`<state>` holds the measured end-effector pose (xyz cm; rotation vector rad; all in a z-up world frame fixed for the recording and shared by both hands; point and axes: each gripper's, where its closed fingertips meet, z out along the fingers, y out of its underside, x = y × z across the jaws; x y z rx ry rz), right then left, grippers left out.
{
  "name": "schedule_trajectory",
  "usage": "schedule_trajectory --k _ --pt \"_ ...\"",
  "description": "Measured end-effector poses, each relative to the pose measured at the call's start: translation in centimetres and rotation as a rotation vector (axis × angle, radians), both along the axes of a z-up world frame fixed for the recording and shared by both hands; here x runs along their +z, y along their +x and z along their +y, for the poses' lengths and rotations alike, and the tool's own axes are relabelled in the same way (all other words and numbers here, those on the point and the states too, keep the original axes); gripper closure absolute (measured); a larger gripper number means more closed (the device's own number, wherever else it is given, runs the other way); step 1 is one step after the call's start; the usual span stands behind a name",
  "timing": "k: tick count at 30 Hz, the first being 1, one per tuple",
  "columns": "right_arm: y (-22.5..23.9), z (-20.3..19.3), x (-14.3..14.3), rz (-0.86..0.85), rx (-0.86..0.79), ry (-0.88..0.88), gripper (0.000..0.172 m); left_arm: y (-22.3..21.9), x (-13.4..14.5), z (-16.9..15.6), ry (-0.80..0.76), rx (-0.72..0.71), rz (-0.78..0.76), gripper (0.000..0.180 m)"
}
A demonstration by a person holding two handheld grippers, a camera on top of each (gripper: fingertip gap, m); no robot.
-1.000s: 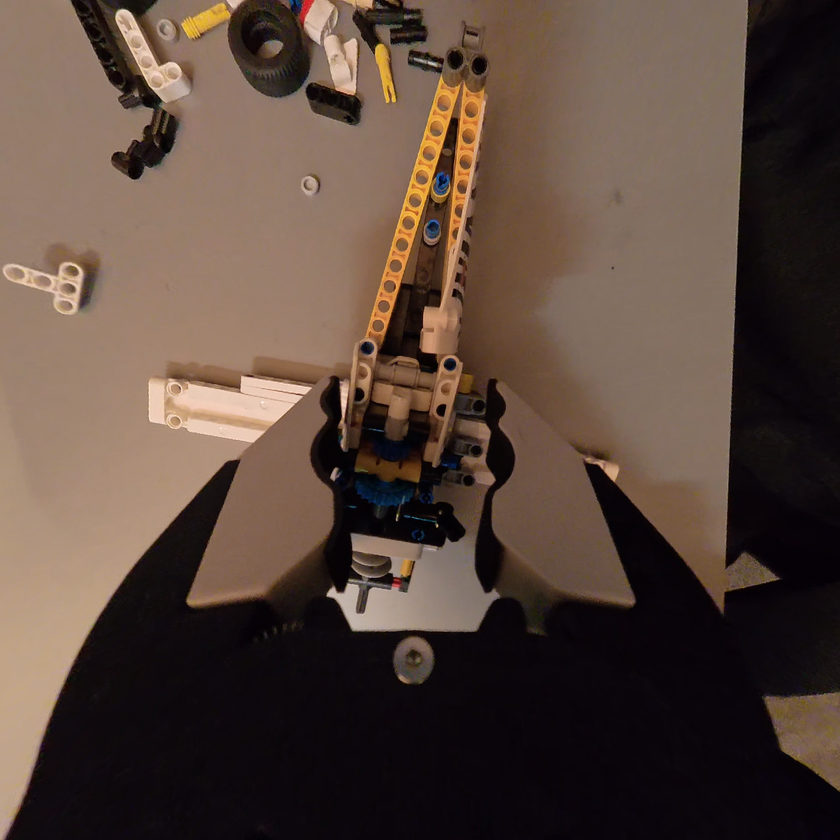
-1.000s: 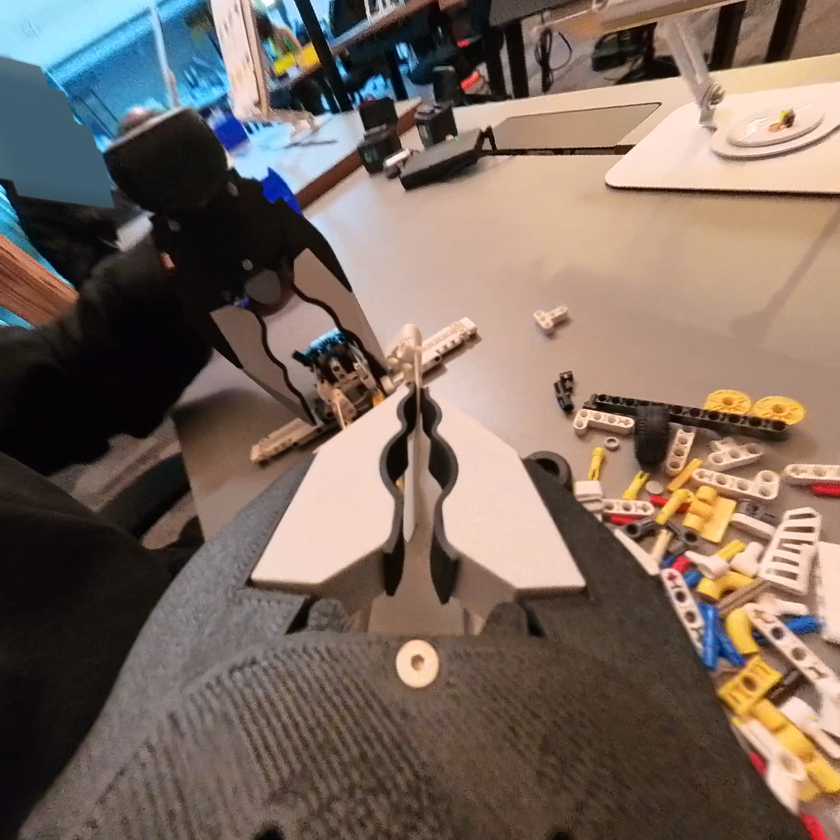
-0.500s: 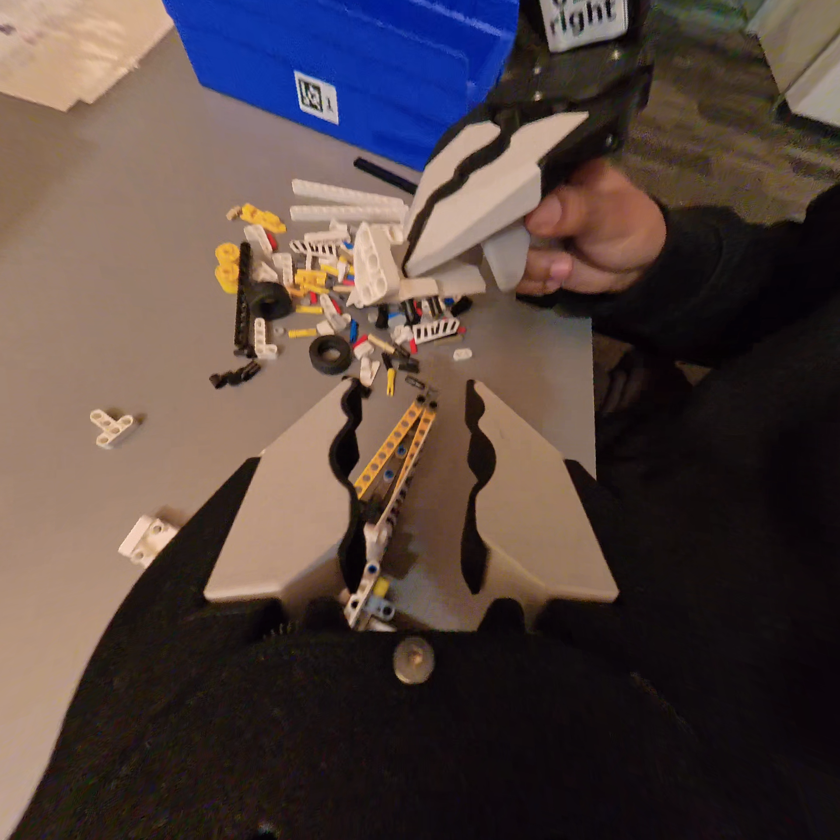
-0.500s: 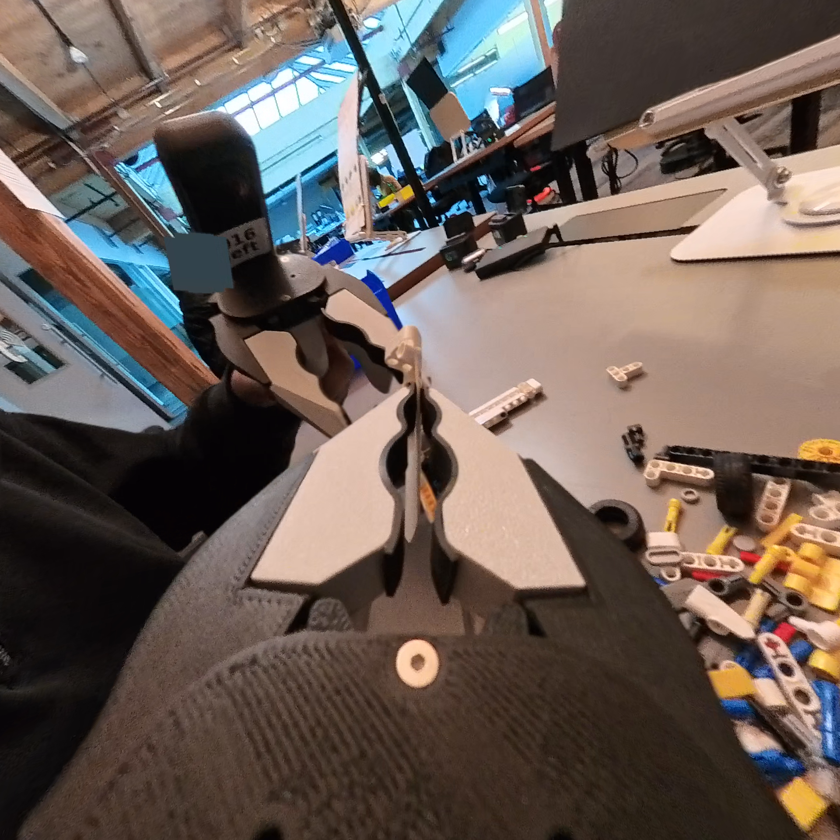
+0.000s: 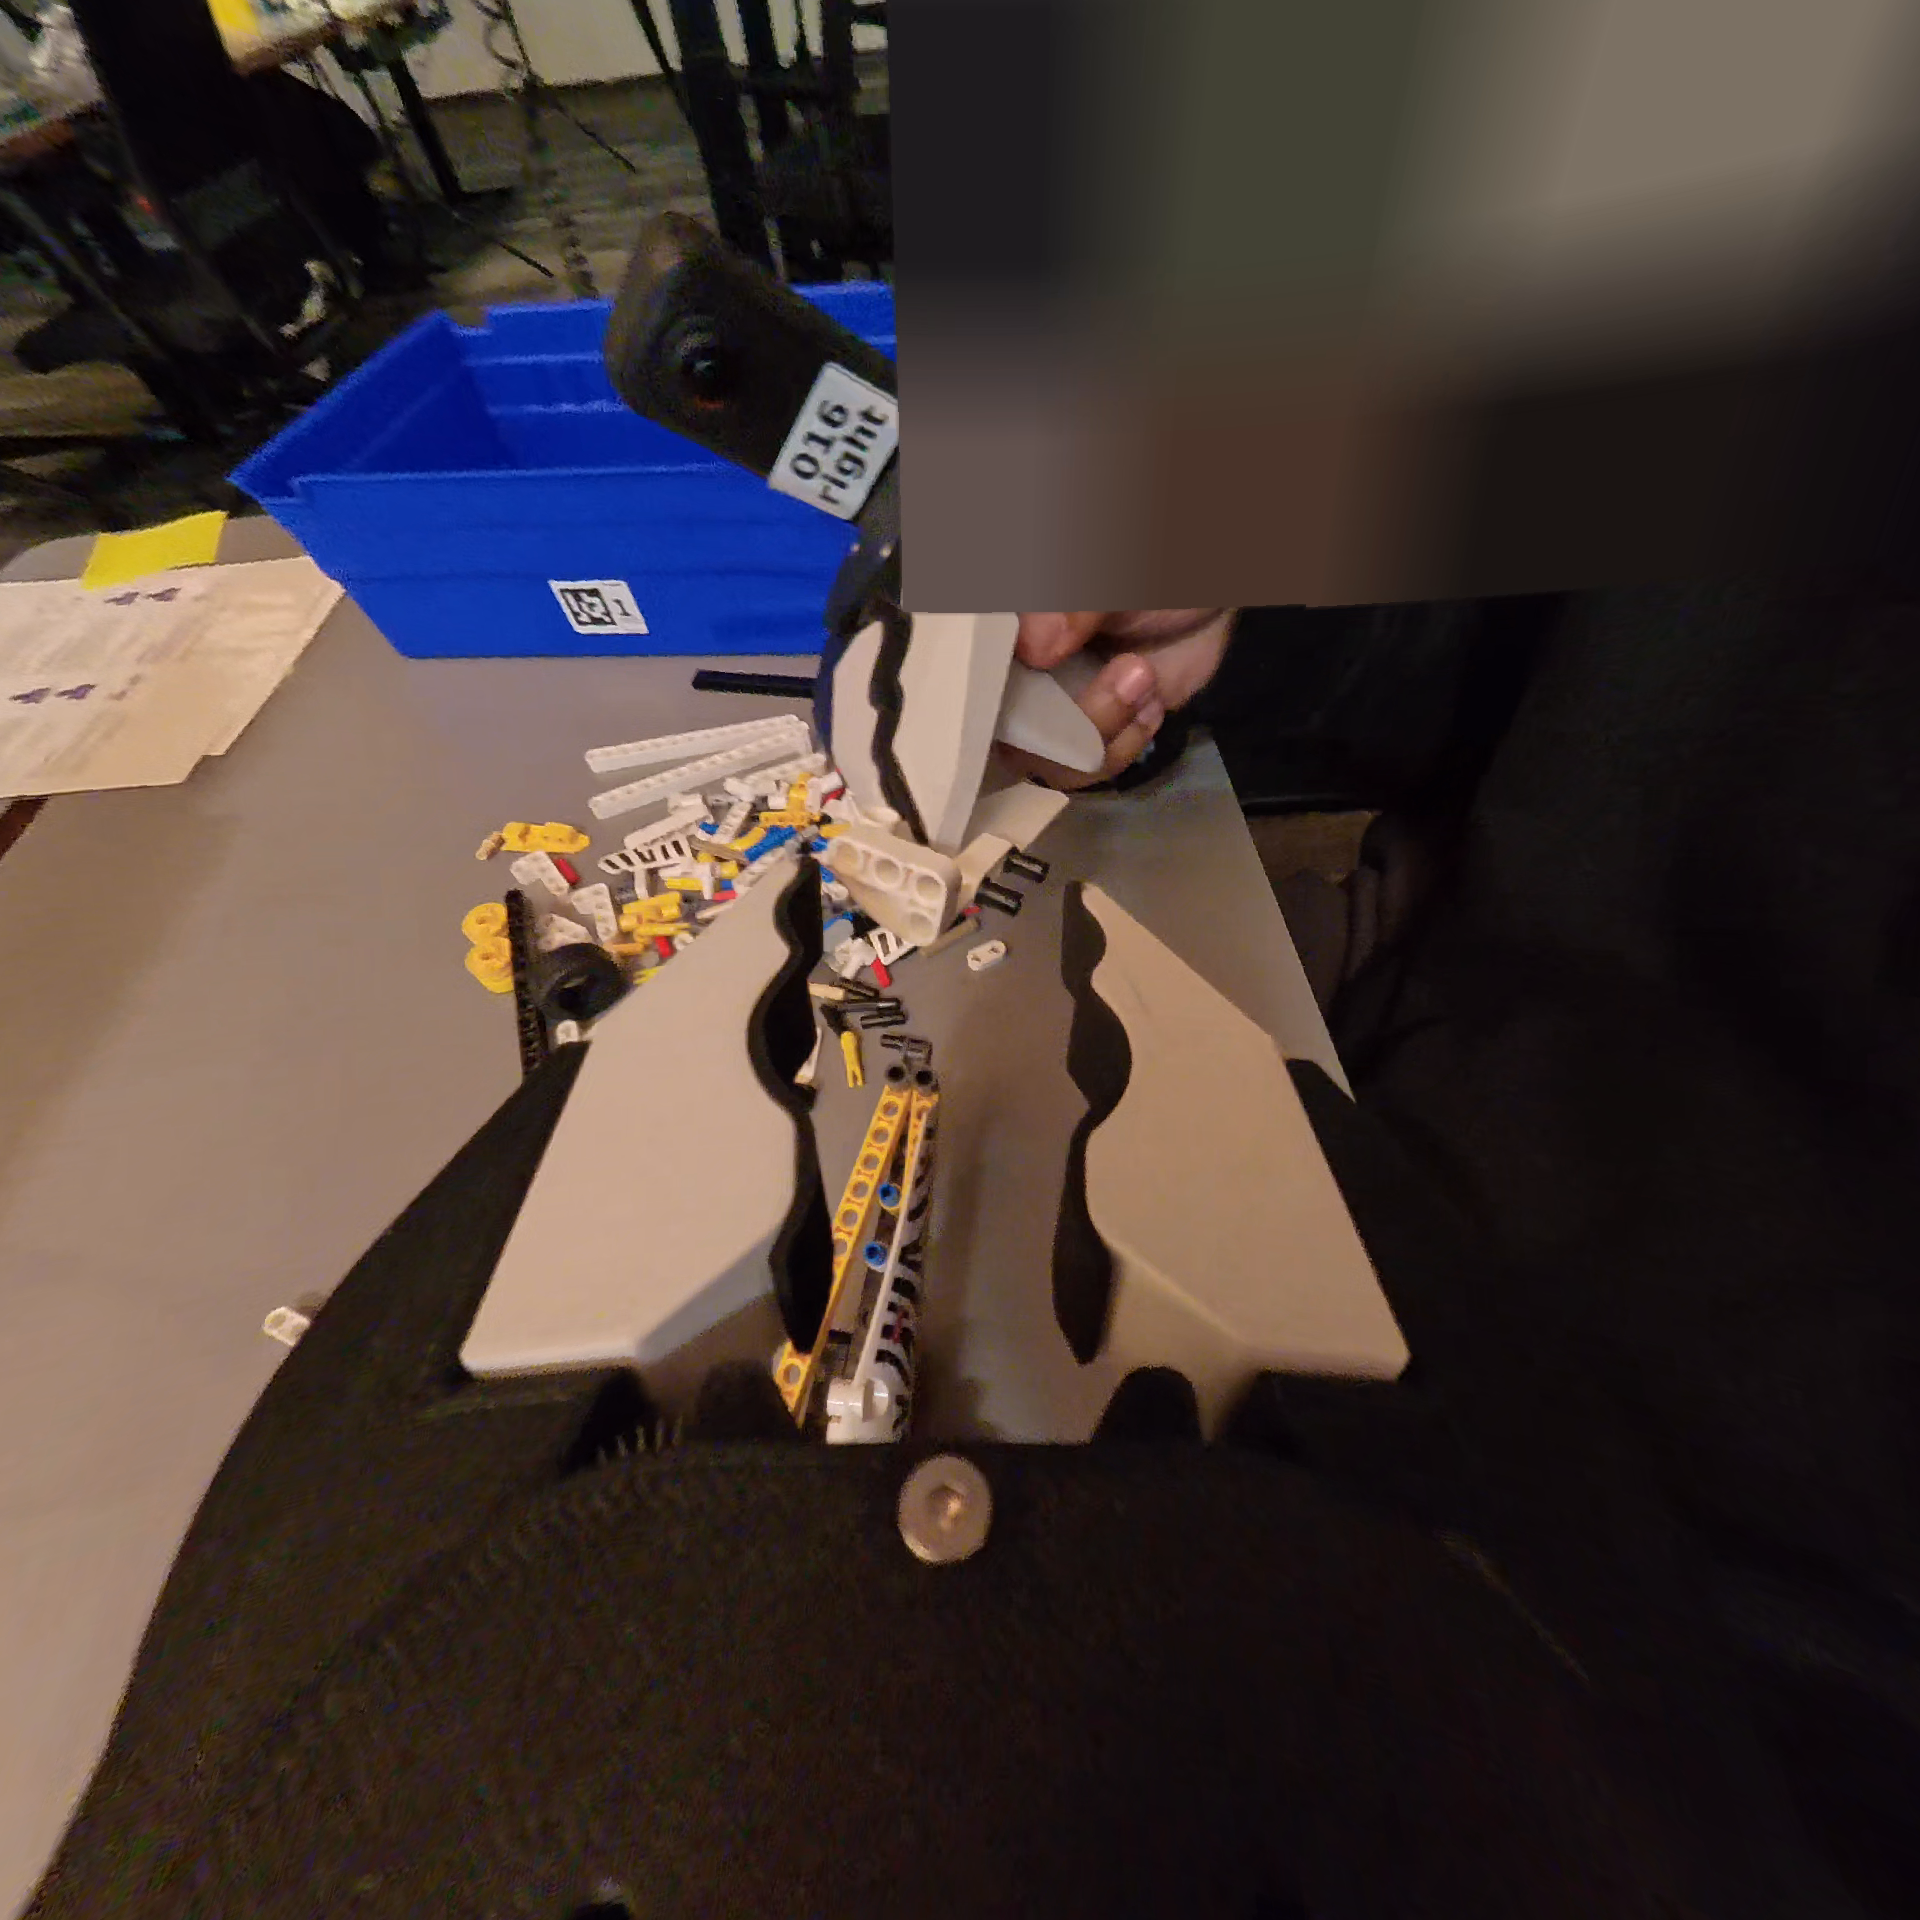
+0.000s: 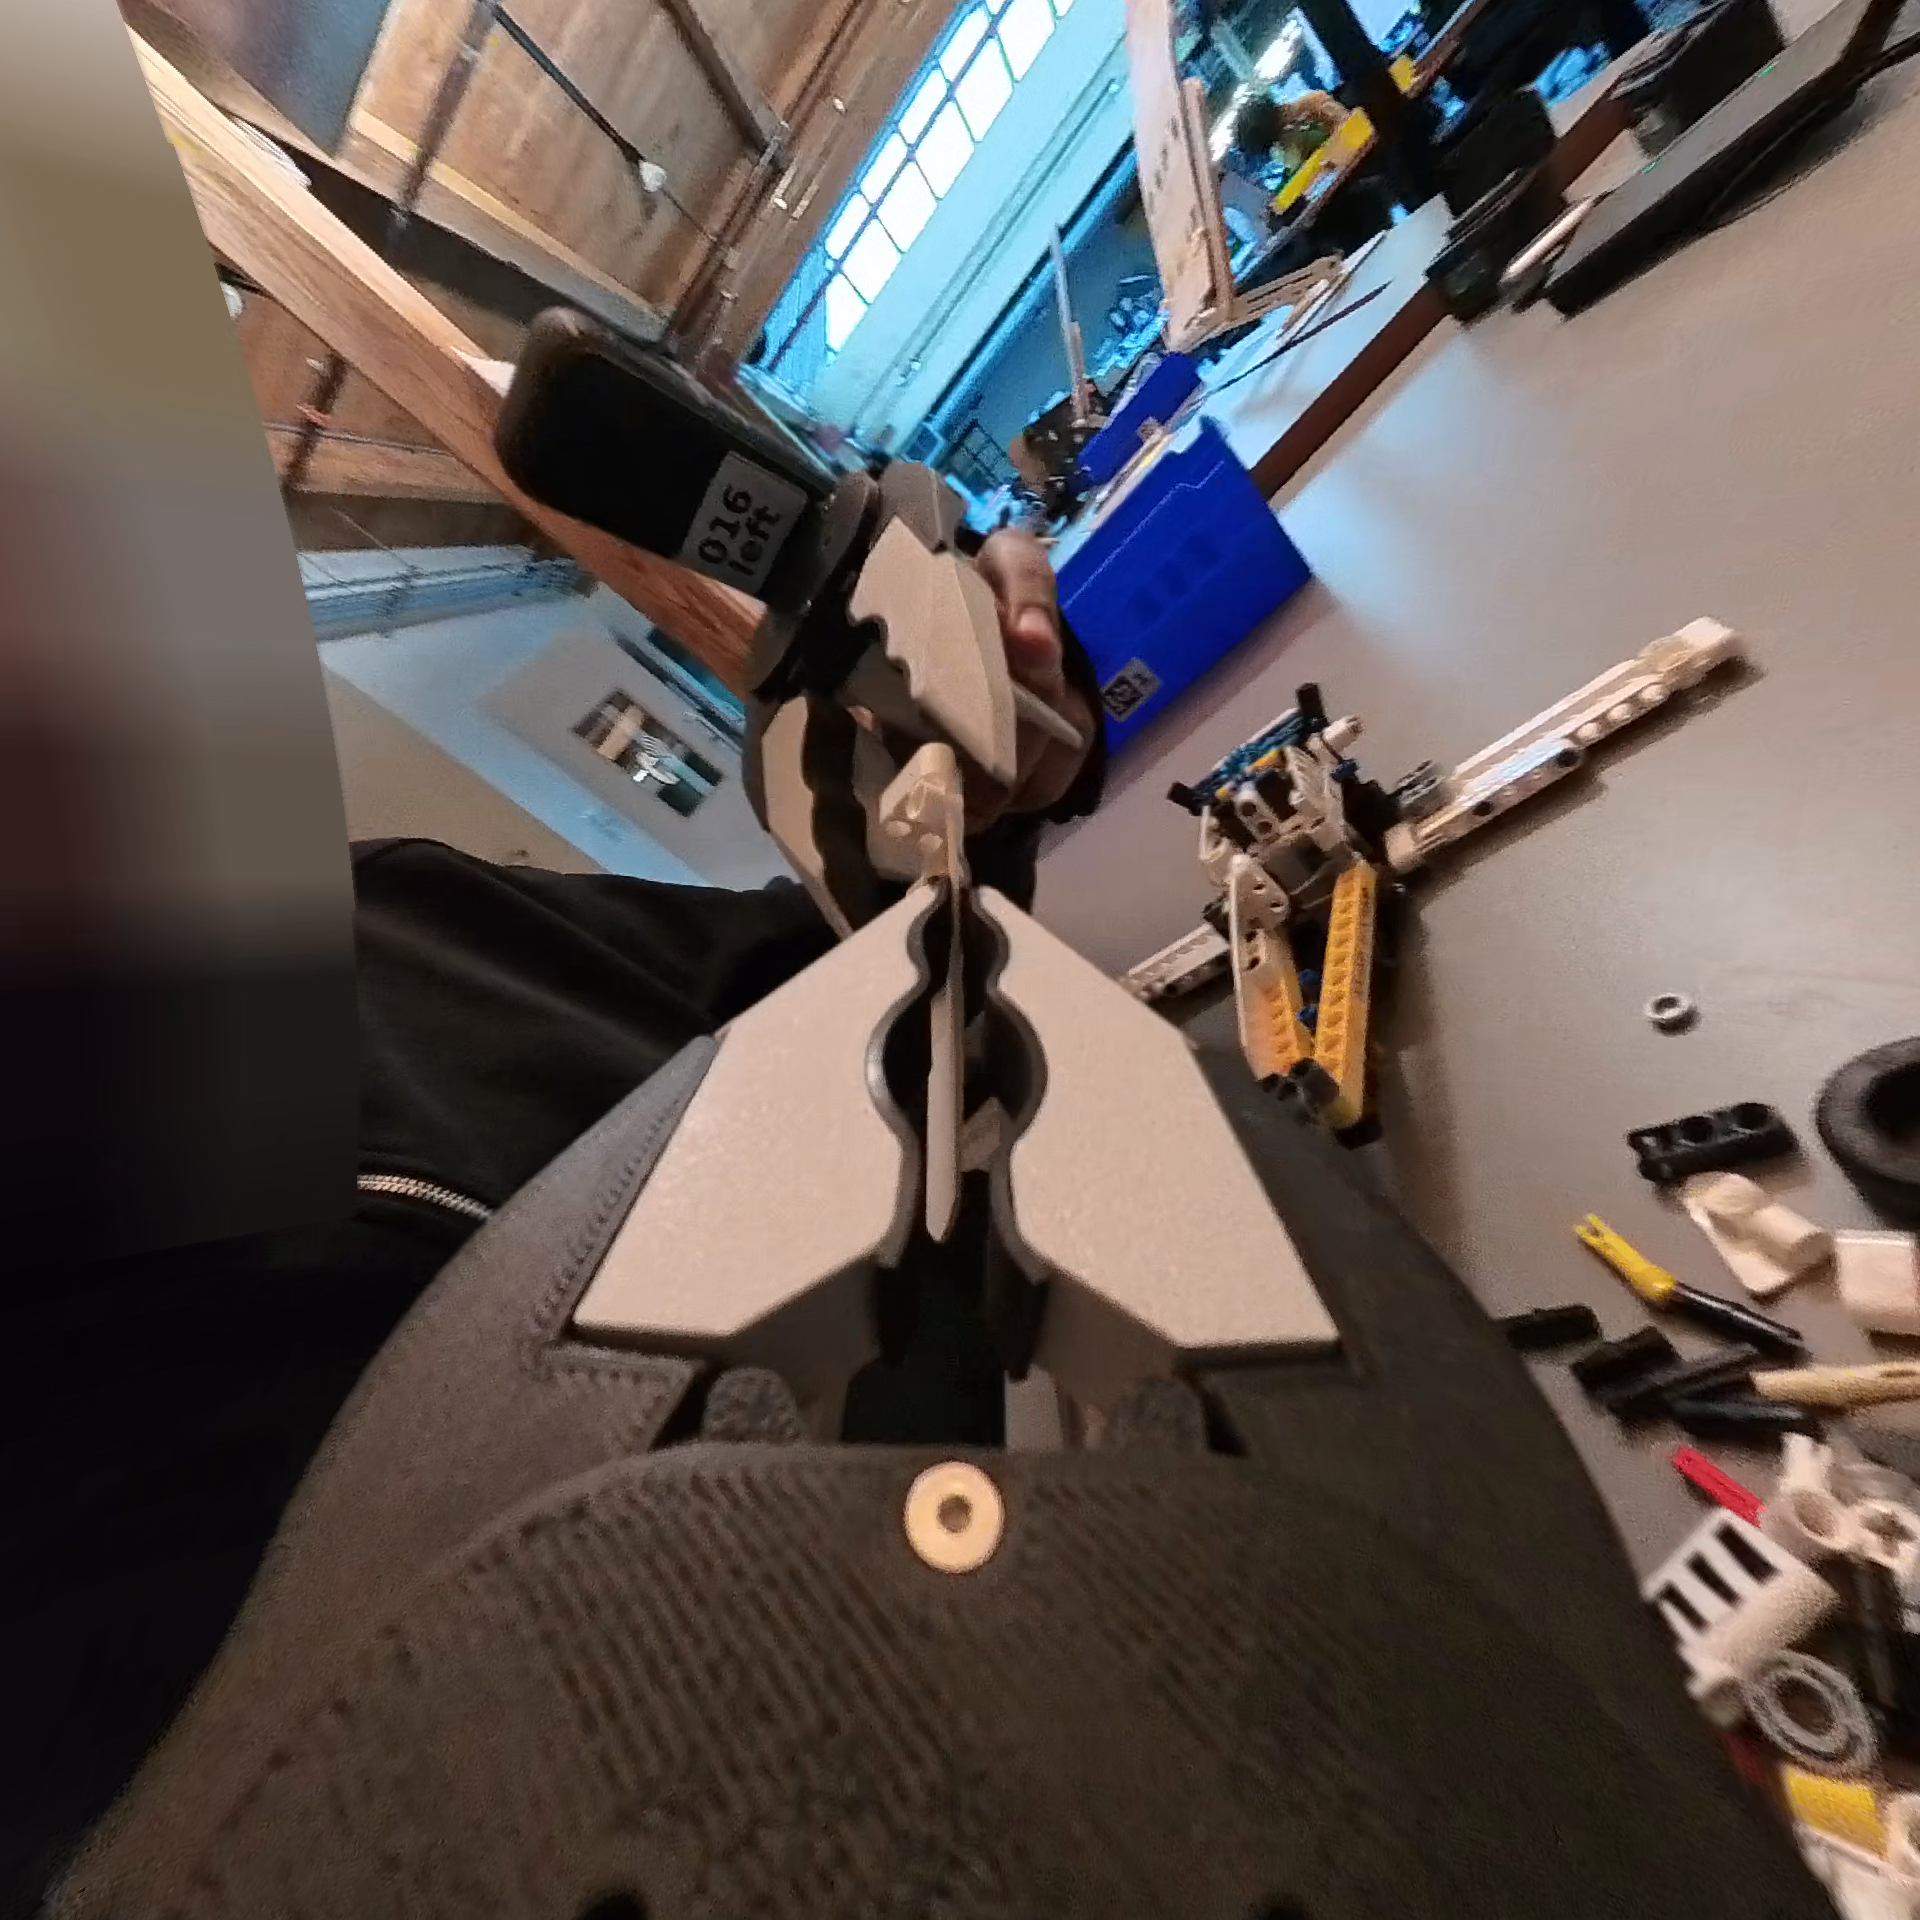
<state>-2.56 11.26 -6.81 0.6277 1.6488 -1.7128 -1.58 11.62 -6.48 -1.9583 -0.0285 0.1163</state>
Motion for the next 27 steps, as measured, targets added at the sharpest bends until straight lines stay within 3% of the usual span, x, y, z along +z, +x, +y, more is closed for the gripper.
schedule_trajectory --k 14,19,23,27 --pt "-0.1 0.0 -0.6 -0.041 0.046 -0.022 0.172 -0.2 -1.1 0.3 -0.023 -0.007 -0.012 0.147" --pt "-0.9 0.0 -0.5 -0.014 -0.009 -0.028 0.172 -0.8 -1.3 0.2 -0.020 0.024 -0.035 0.148" --pt "-3.3 1.5 1.1 0.089 -0.208 -0.110 0.172 -2.3 -0.6 0.0 0.036 0.179 -0.168 0.143" --pt "-3.9 2.1 2.1 0.306 -0.378 -0.095 0.172 -2.3 0.6 1.1 0.209 0.256 -0.442 0.153"
